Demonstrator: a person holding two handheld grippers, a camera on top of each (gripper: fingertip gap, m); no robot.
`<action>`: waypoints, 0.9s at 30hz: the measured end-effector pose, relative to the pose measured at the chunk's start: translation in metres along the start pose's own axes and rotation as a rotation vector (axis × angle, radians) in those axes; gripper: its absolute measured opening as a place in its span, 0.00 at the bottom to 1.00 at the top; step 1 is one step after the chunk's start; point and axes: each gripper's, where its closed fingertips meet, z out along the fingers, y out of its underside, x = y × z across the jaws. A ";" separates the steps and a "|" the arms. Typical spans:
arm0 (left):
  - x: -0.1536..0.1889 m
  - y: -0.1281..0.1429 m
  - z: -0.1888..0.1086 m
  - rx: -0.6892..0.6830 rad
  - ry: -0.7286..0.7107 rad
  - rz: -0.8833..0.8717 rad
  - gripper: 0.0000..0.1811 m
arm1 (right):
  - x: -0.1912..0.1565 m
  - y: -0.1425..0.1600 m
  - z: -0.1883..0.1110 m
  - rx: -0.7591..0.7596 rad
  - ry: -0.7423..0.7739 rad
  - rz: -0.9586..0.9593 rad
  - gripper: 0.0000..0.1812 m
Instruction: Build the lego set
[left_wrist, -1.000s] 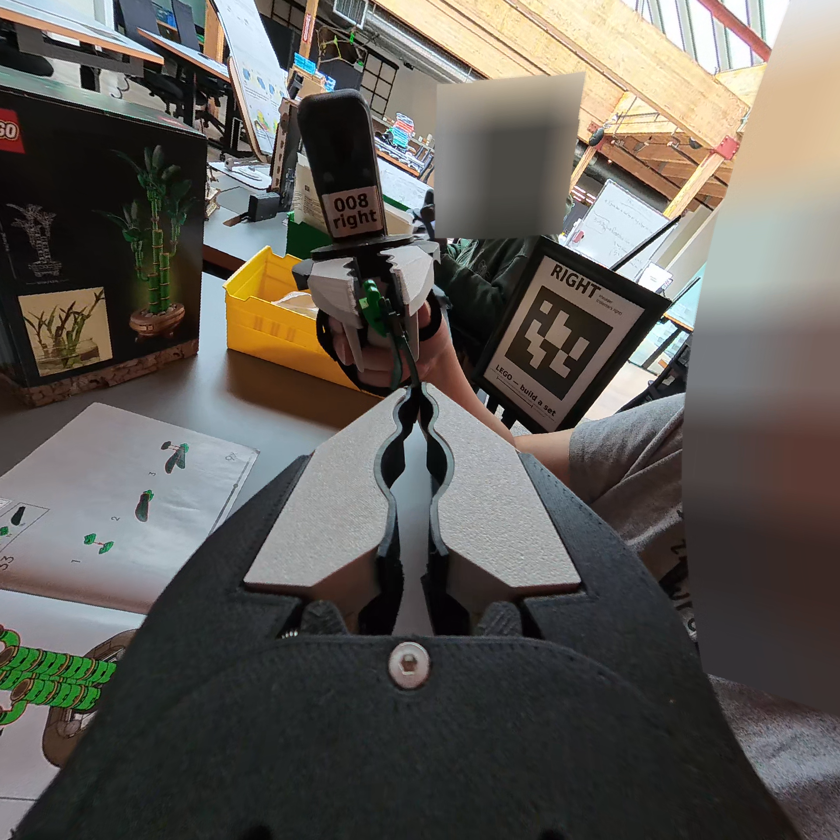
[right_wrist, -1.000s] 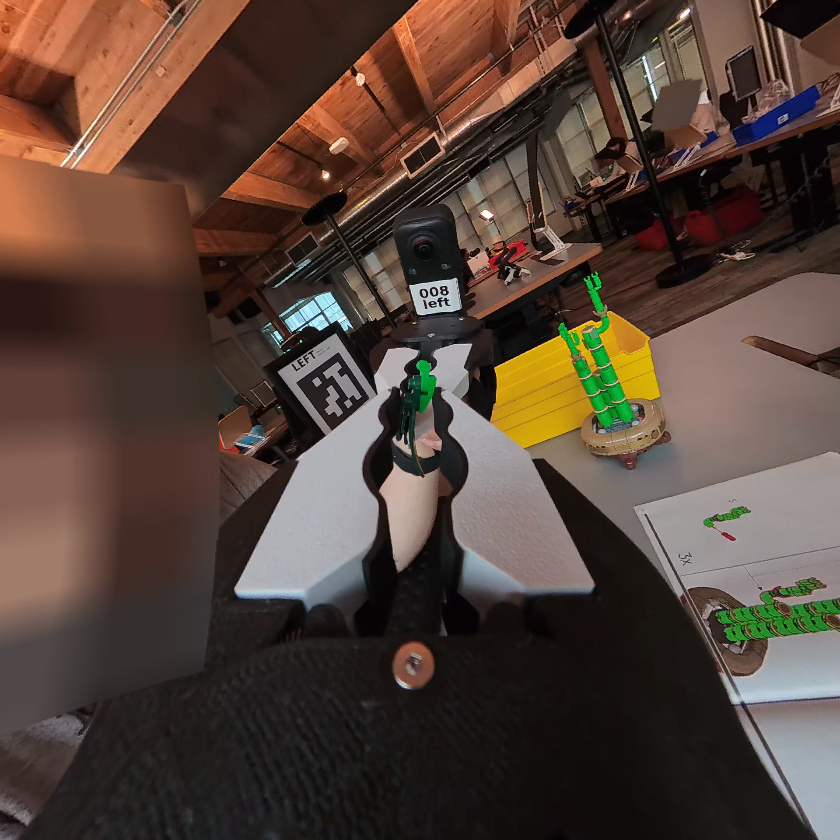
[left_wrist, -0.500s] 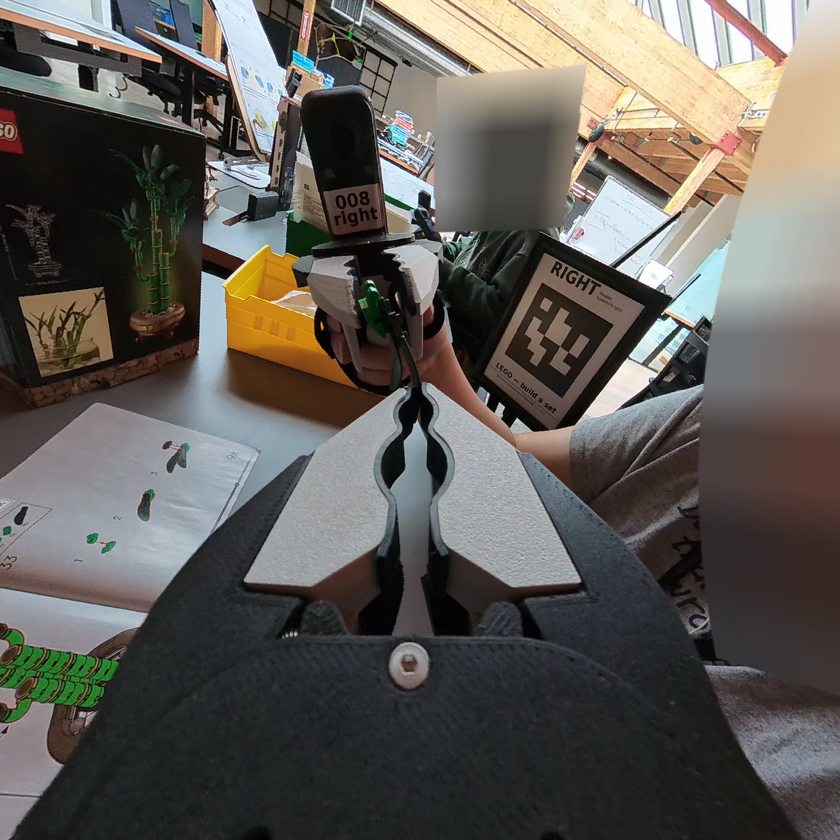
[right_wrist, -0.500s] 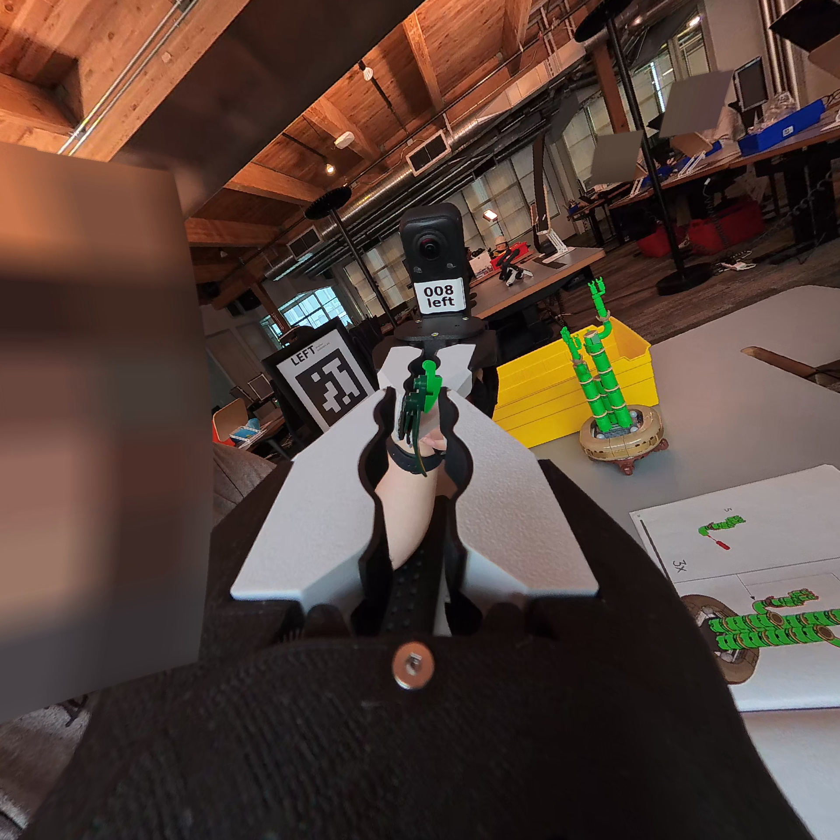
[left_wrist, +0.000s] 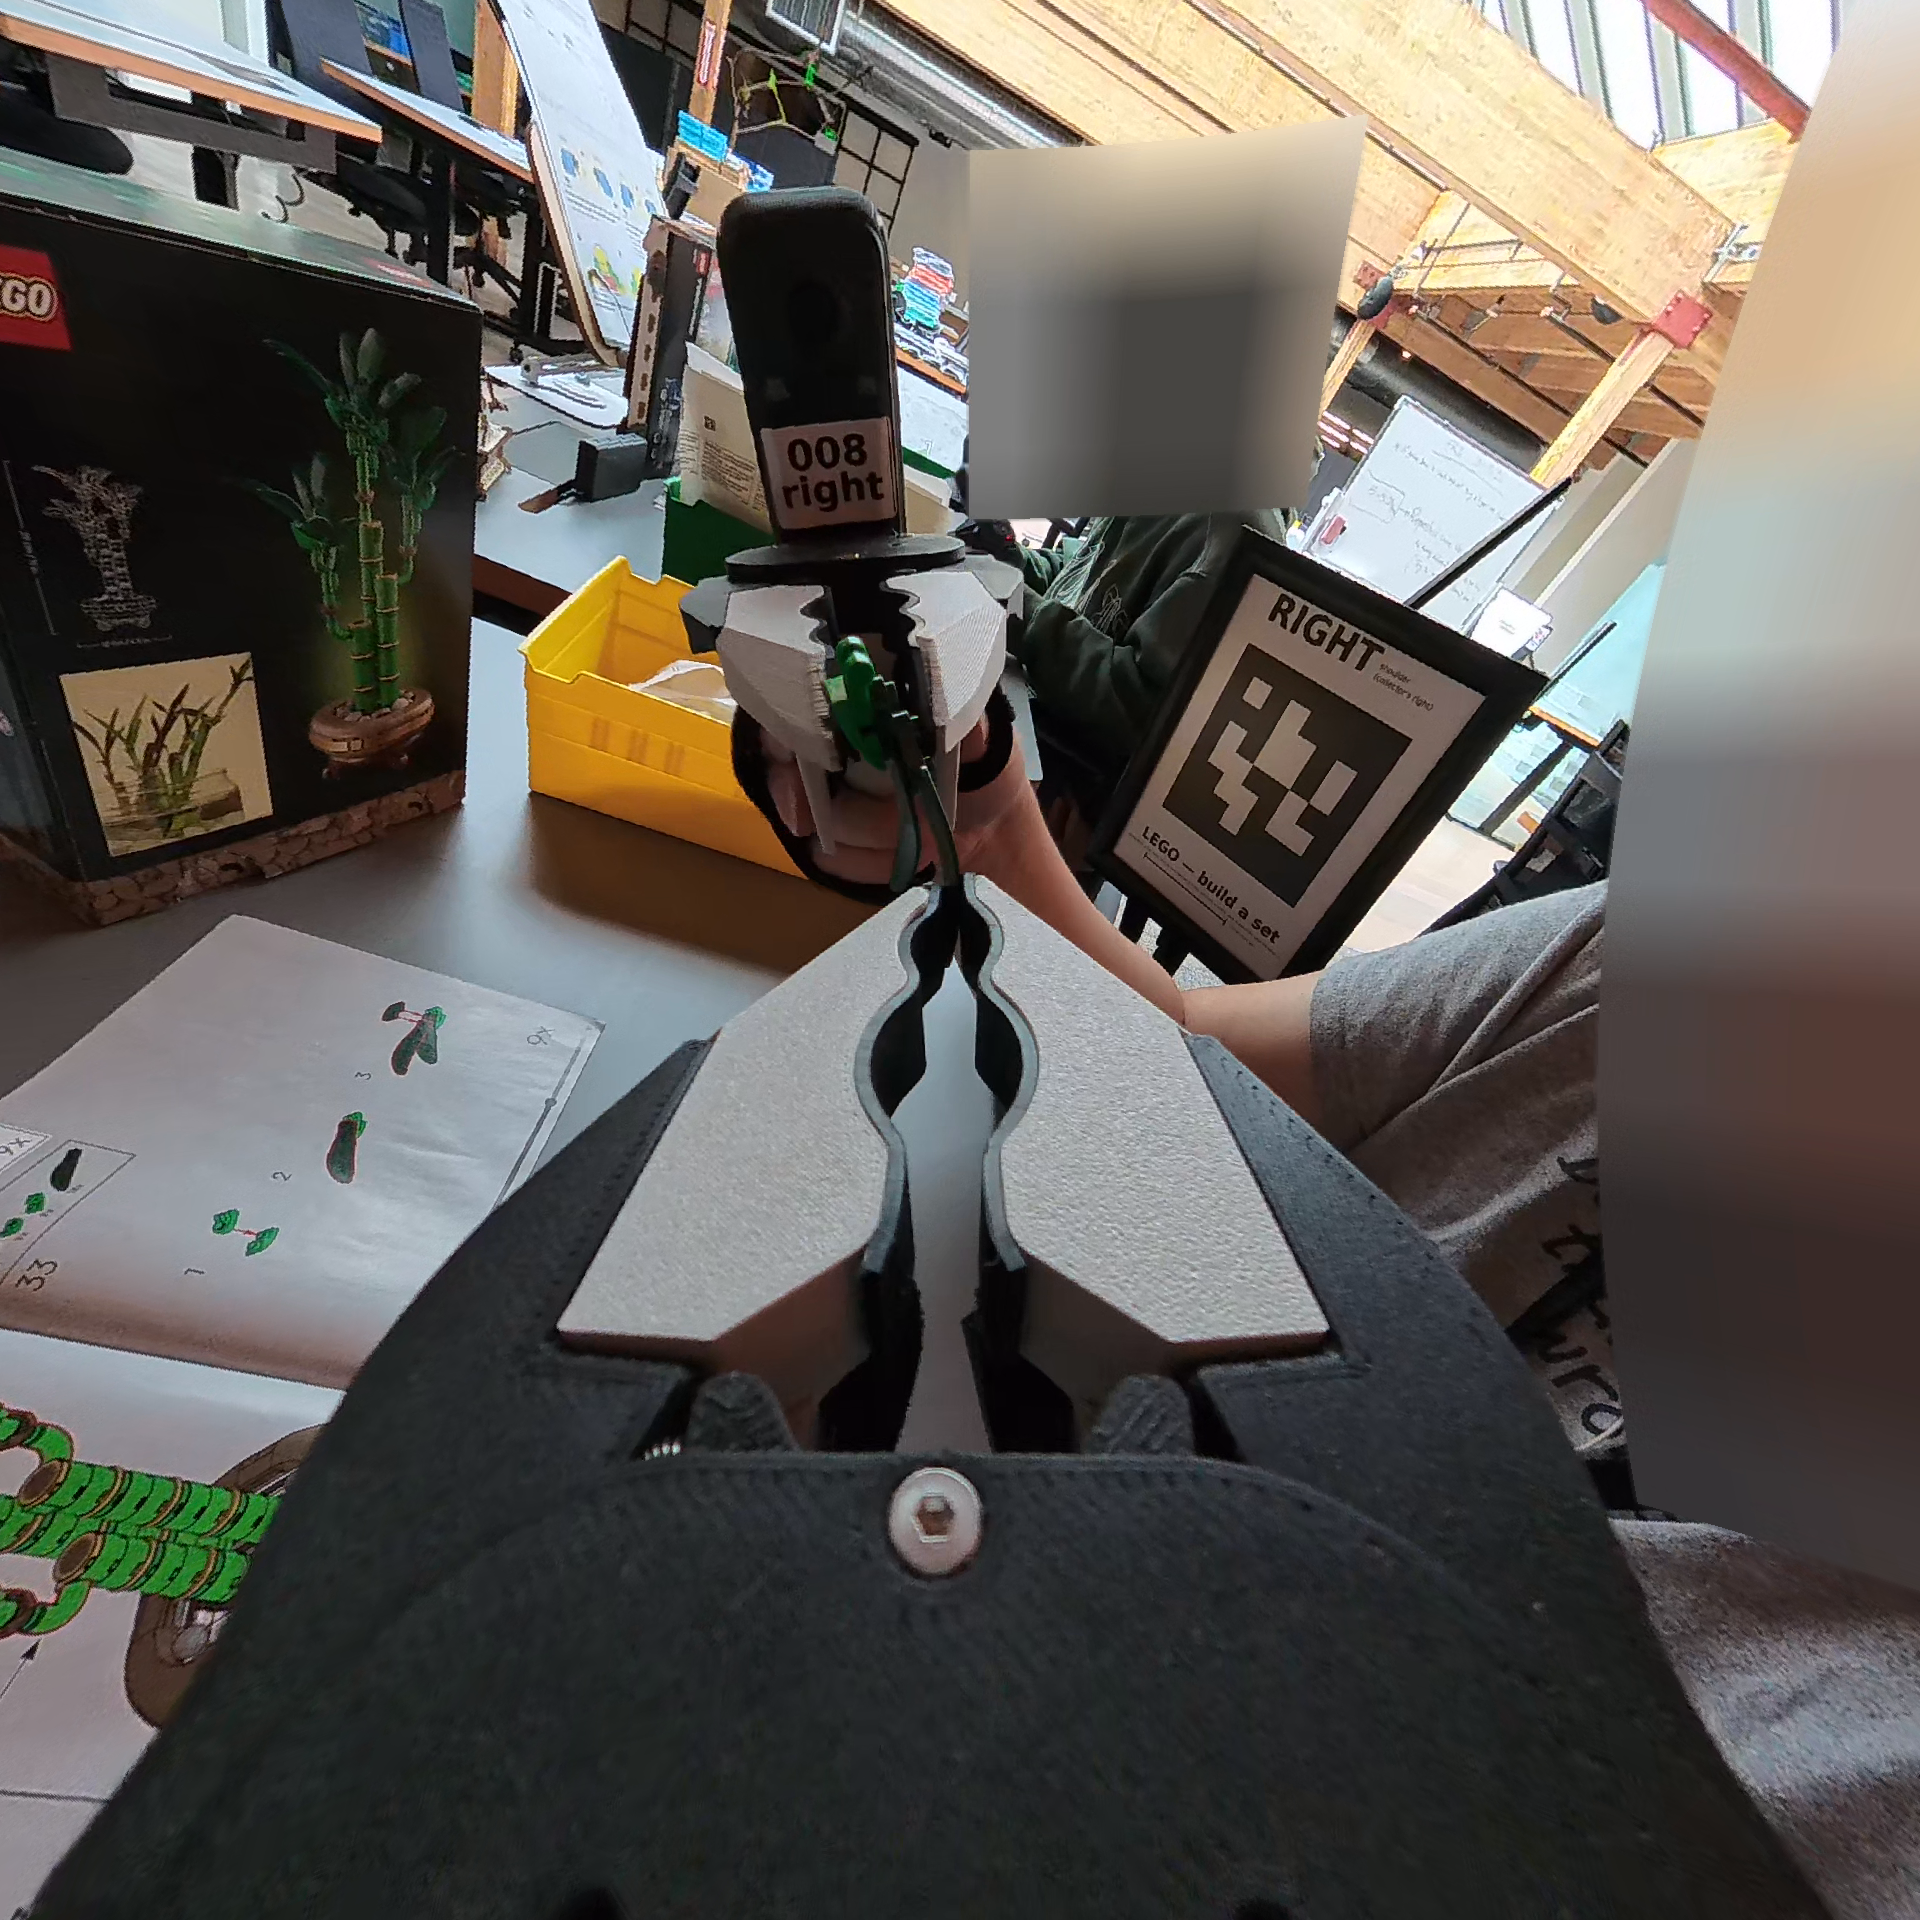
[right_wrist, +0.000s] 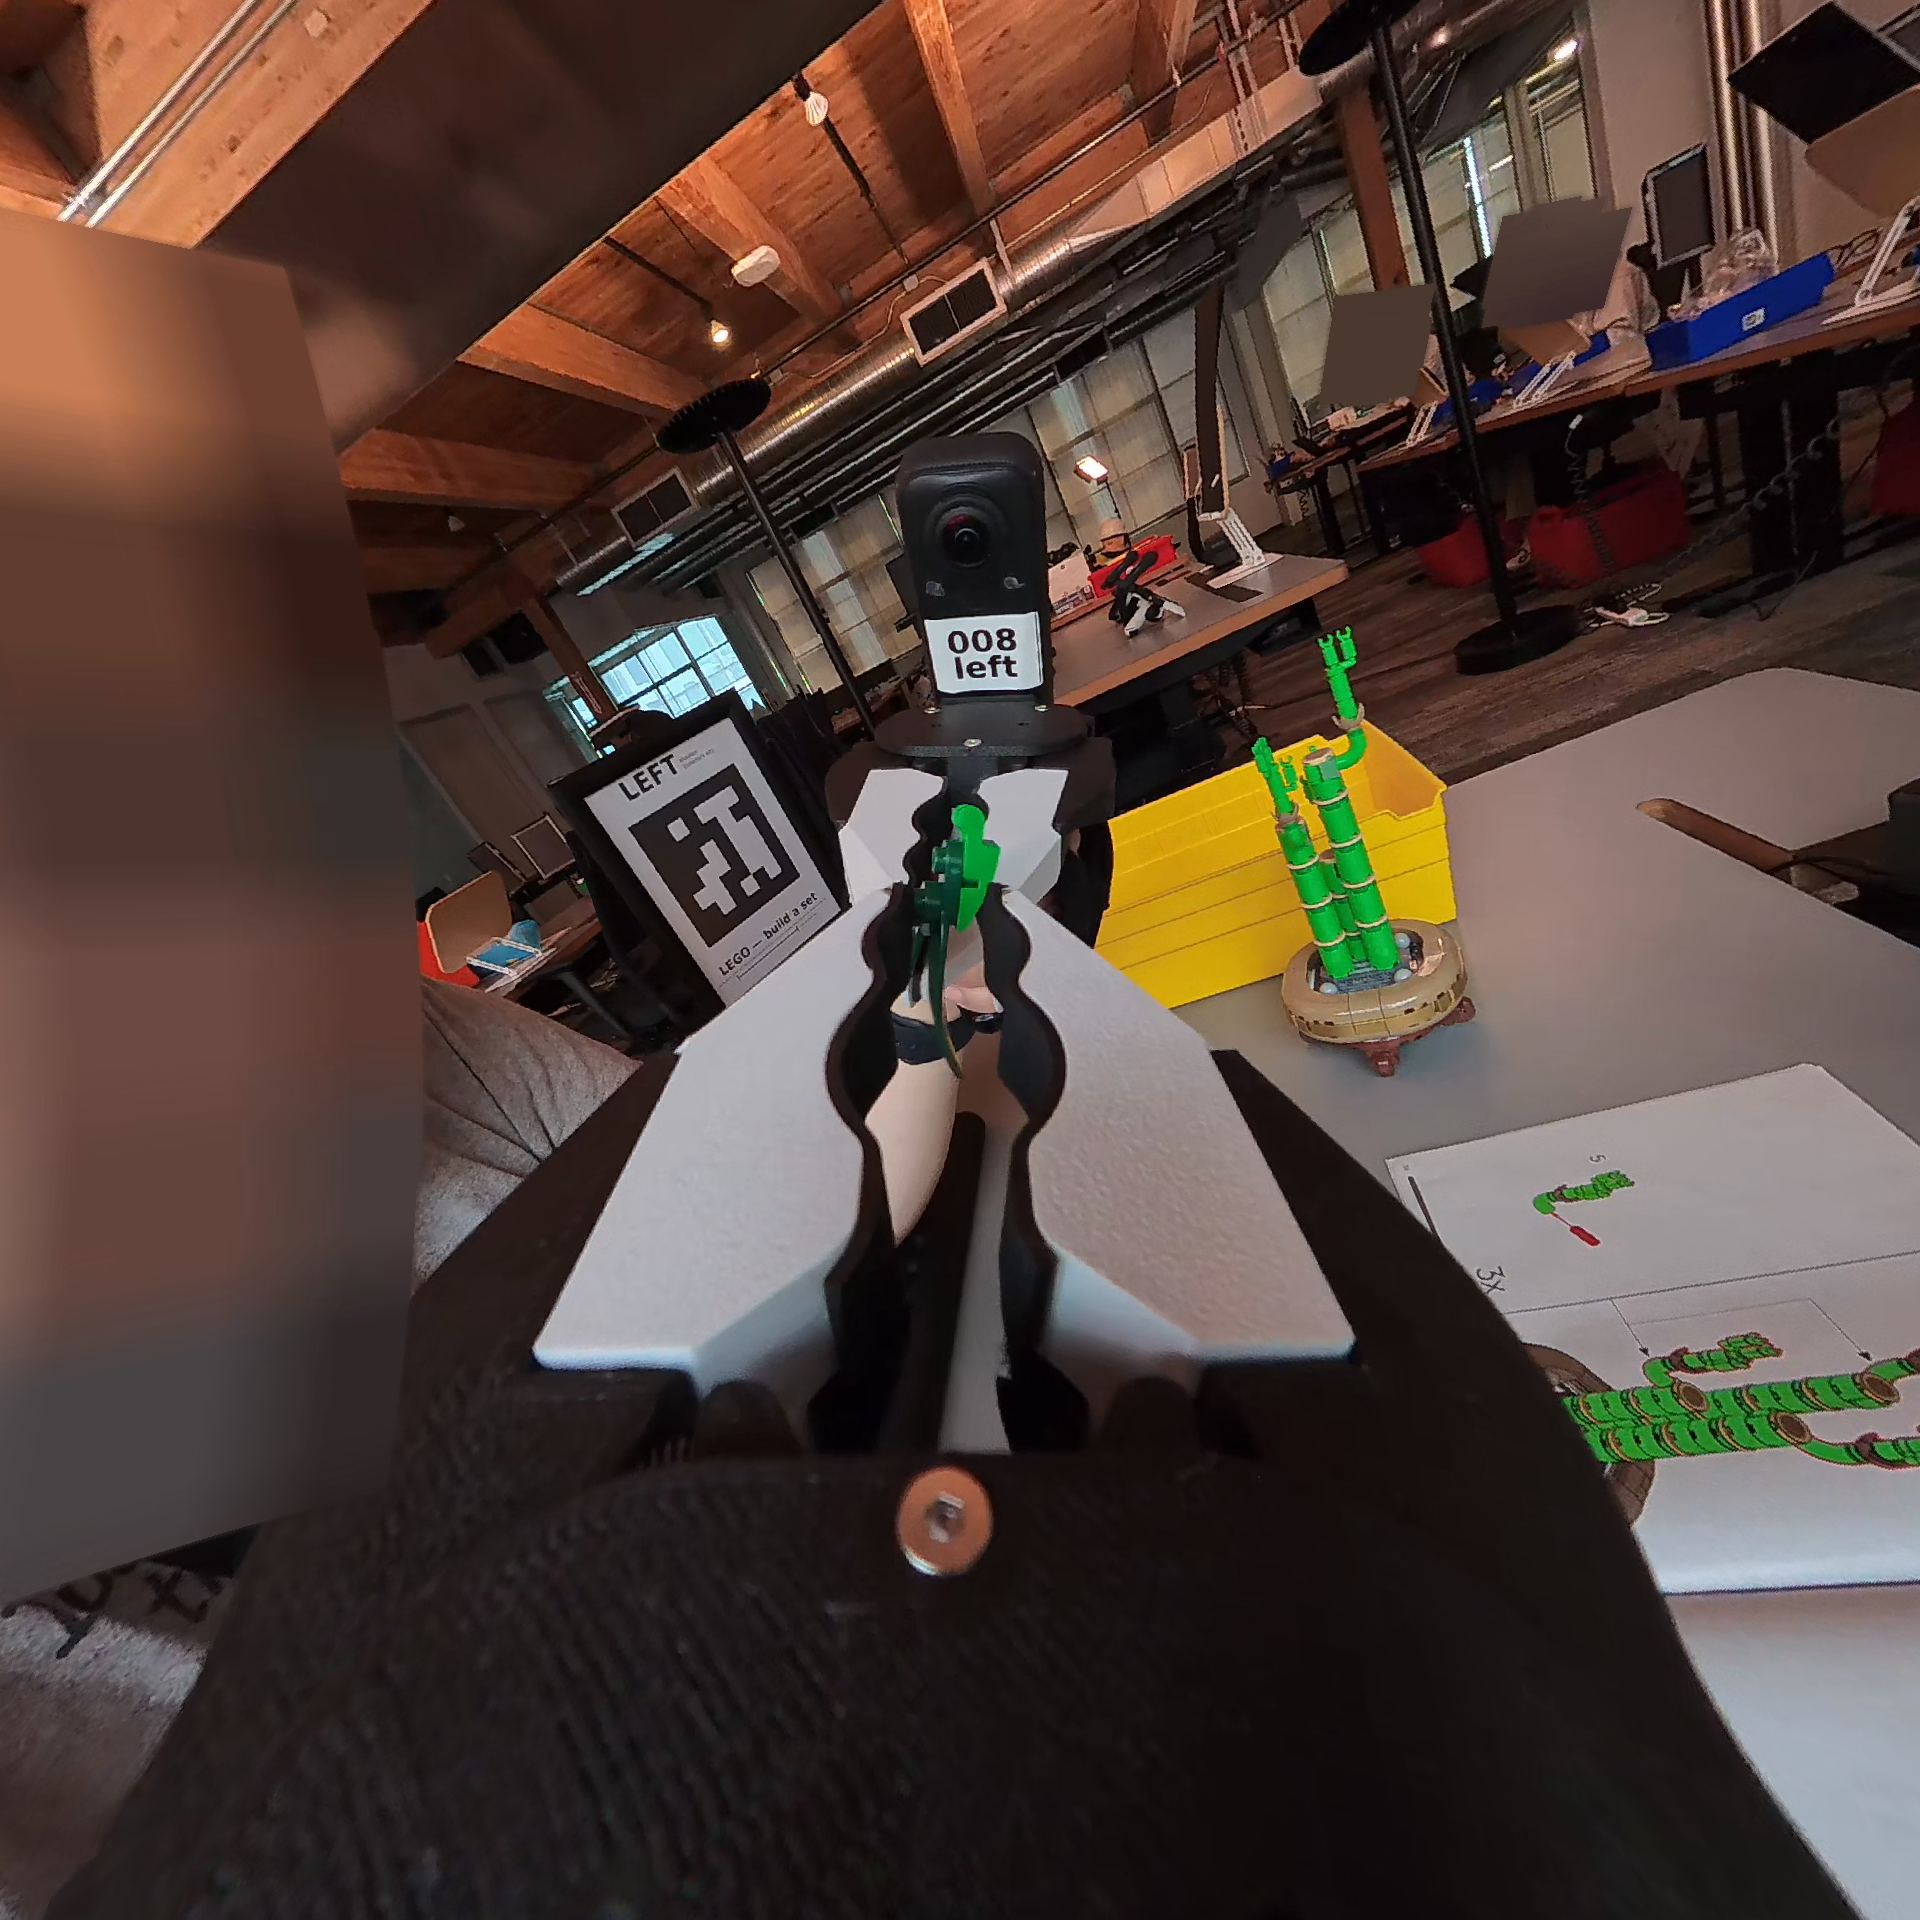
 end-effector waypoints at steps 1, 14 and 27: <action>-0.001 0.000 0.000 -0.001 -0.006 0.002 0.00 | 0.001 0.000 0.000 0.001 0.002 0.000 0.06; -0.002 0.004 -0.001 -0.025 -0.028 0.013 0.00 | 0.003 0.002 0.002 0.041 -0.091 0.058 0.06; -0.003 0.002 -0.002 -0.018 -0.035 0.012 0.00 | 0.004 0.001 0.004 0.060 -0.104 0.064 0.06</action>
